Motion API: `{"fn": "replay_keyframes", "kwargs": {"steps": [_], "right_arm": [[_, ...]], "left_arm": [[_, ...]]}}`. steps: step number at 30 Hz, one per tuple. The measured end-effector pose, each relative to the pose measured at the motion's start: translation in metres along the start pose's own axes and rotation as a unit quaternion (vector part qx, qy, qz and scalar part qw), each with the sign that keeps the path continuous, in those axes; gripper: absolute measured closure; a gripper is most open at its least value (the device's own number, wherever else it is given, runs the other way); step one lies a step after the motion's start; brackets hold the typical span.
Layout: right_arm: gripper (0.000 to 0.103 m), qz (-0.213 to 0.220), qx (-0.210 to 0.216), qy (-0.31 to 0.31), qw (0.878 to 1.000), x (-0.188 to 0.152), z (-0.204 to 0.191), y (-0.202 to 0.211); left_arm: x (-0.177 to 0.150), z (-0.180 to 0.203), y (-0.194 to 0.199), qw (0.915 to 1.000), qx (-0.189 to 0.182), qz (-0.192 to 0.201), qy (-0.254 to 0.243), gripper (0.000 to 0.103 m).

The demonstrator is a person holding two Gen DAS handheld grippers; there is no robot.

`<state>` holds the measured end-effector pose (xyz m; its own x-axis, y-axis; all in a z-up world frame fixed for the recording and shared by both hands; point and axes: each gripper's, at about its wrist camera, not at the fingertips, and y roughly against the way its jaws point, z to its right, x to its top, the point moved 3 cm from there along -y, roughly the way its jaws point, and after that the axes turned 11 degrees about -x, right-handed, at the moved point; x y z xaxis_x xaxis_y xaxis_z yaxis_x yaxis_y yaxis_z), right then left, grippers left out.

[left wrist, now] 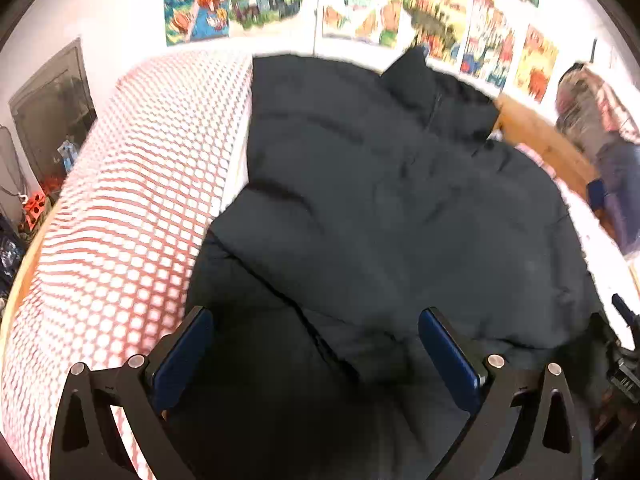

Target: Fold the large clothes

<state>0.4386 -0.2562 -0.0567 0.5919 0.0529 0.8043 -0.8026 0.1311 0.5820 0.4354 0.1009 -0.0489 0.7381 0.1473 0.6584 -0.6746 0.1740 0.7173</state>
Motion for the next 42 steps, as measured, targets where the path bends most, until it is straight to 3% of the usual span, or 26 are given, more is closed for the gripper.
{"fn": "replay_keyframes", "kwargs": {"steps": [14,23,30,35,42], "right_arm": [[0.001,0.046,0.036,0.025,0.998,-0.005,0.017,0.121],[0.001,0.076,0.046,0.066,0.994,-0.016,0.018,0.18],[0.001,0.105,0.048,0.086,0.99,0.001,0.016,0.207],[0.001,0.109,0.059,0.076,0.989,0.03,0.021,0.211],[0.001,0.073,0.074,0.036,0.994,0.095,0.029,0.158]], "left_arm": [[-0.056,0.065,0.116,0.9929,-0.02,0.023,-0.115,0.0],[-0.068,0.085,0.16,0.99,-0.022,0.032,-0.136,0.0],[-0.037,0.091,0.18,0.9895,-0.025,0.049,-0.134,0.0],[0.011,0.093,0.178,0.9895,-0.021,0.068,-0.126,0.0],[0.095,0.088,0.132,0.9915,-0.026,0.08,-0.099,0.0]]}}
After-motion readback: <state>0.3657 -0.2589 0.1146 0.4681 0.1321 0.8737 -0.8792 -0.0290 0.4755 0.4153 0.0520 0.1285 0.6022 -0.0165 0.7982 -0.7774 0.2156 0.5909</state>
